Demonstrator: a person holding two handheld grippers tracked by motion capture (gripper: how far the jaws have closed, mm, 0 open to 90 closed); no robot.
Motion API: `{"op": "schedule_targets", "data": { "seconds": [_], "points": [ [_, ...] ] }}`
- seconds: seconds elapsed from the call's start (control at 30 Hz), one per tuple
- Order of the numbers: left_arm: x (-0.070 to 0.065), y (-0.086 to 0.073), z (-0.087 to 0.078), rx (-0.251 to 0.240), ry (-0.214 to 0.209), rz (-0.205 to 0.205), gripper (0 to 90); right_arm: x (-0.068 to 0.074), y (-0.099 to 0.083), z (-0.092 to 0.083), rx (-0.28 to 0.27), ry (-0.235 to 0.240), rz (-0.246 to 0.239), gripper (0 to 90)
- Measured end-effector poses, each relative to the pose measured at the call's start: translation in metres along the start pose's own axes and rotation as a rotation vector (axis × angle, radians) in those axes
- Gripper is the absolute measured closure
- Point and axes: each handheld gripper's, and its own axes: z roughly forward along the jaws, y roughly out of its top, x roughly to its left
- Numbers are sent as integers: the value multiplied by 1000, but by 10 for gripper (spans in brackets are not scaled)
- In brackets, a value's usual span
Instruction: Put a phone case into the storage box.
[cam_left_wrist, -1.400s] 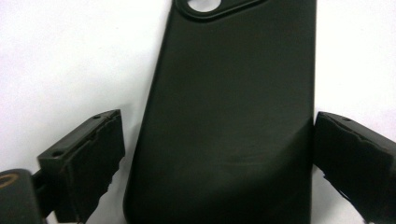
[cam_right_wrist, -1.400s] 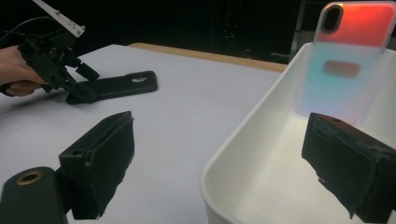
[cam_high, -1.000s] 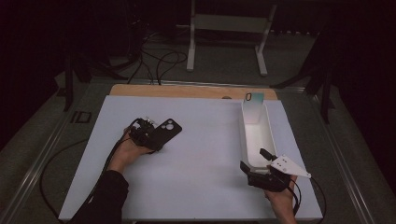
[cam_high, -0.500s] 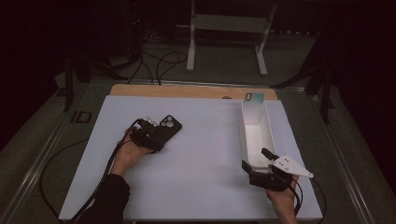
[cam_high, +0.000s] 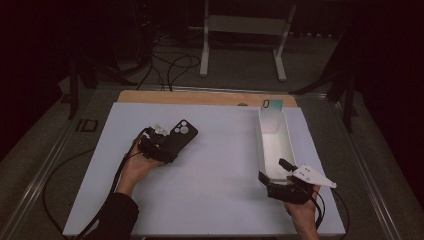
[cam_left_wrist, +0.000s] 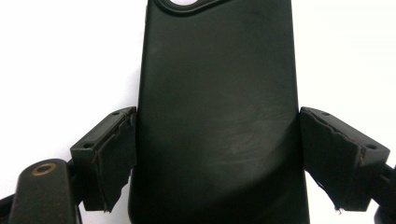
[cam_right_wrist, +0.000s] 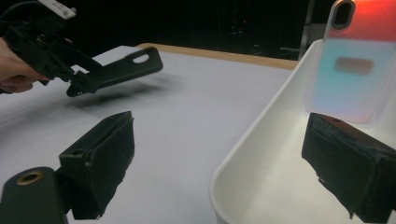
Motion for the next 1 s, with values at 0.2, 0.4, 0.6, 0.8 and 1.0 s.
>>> {"op": "schedule_targets", "data": {
  "seconds": [0.2,0.4,0.6,0.8,1.0],
  "points": [
    [-15,-7,-17,-72,-13,9,155,1,2,1,5,10,-12,94],
    [-29,-14,-30,-139,-35,5,155,3,5,1,11,29,-13,94],
    [-40,-17,-35,-173,-47,20,155,4,8,3,21,44,-8,94],
    [-51,-17,-40,-201,-81,35,155,6,14,7,22,73,0,94],
    [-65,-13,-50,-225,-82,79,154,11,20,12,40,105,0,94]
  ]
}}
